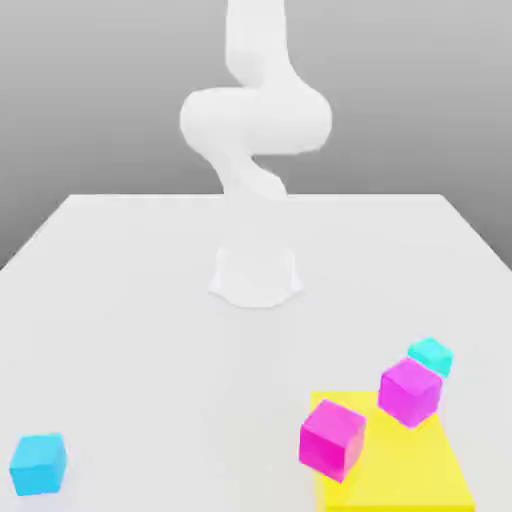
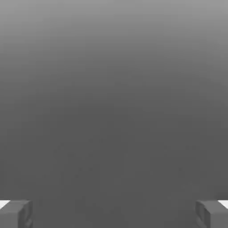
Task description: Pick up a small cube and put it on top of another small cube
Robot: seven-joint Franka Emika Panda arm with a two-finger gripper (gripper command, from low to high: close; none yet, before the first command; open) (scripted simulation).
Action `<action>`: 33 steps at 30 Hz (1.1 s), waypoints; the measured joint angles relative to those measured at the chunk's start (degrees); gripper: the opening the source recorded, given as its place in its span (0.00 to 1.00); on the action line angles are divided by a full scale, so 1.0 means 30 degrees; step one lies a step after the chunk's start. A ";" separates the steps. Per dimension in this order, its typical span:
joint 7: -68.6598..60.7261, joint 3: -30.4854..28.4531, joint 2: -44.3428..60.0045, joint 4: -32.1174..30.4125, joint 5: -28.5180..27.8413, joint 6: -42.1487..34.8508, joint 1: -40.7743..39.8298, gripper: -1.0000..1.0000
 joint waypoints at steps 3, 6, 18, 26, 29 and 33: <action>-0.2696 -0.0113 0.1683 -0.1059 0.0129 0.1132 0.1760 0.50; -0.5288 -0.0172 0.3296 -0.2072 0.0270 0.2214 0.3409 0.50; -1.5640 0.0493 0.9705 -0.6097 0.0910 0.6502 0.9210 0.50; -2.1659 0.1945 1.3962 -0.8787 0.0102 0.9379 1.2221 0.50; -2.1936 0.1664 1.5867 -0.8894 -0.0787 1.0840 1.2569 0.50; -2.1488 0.0776 1.8612 -0.8439 -0.1531 1.3062 1.3266 0.50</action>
